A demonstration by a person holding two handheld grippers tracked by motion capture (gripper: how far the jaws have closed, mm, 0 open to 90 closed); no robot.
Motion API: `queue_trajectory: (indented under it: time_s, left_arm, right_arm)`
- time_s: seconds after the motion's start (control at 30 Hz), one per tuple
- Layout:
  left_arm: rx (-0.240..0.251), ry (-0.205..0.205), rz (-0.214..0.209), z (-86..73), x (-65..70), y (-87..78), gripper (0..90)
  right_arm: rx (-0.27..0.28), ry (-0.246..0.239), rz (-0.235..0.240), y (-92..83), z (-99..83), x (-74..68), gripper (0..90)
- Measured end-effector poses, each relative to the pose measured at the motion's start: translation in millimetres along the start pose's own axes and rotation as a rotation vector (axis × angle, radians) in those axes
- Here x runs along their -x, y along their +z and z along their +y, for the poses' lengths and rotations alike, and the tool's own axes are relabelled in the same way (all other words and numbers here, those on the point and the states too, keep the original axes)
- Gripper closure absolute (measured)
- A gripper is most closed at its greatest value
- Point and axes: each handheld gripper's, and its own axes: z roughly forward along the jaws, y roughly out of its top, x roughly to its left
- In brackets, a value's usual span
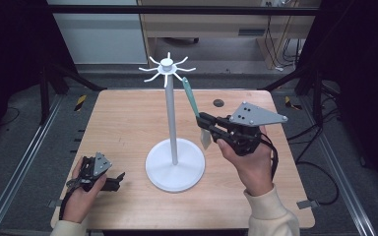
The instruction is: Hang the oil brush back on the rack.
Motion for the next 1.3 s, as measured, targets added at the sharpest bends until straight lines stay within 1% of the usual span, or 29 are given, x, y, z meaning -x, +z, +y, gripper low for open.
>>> queue_trajectory:
  time_s: [0.2,0.23,0.33,1.1,1.3]
  left_arm:
    - [-0.001,0.0,-0.001,-0.1,0.1,0.3,3.1]
    - [-0.001,0.0,-0.001,-0.2,-0.1,0.1,3.1]
    - [-0.001,-0.001,-0.001,-0.3,-0.2,0.1,3.1]
    - [-0.003,0.003,-0.002,-0.2,0.3,0.3,3.1]
    - [-0.003,0.002,-0.003,-0.3,0.4,0.5,3.1]
  right_arm:
    - [-0.008,0.008,-0.001,10.2,1.8,0.0,82.1]
    - [-0.013,0.016,0.002,13.0,0.9,-0.1,82.1]
    - [-0.014,0.019,0.002,15.6,-0.3,-0.2,82.0]
    - [-0.003,0.031,0.022,20.5,-3.5,-0.5,81.7]
    - [0.005,0.036,0.02,23.3,-4.9,-0.8,81.6]
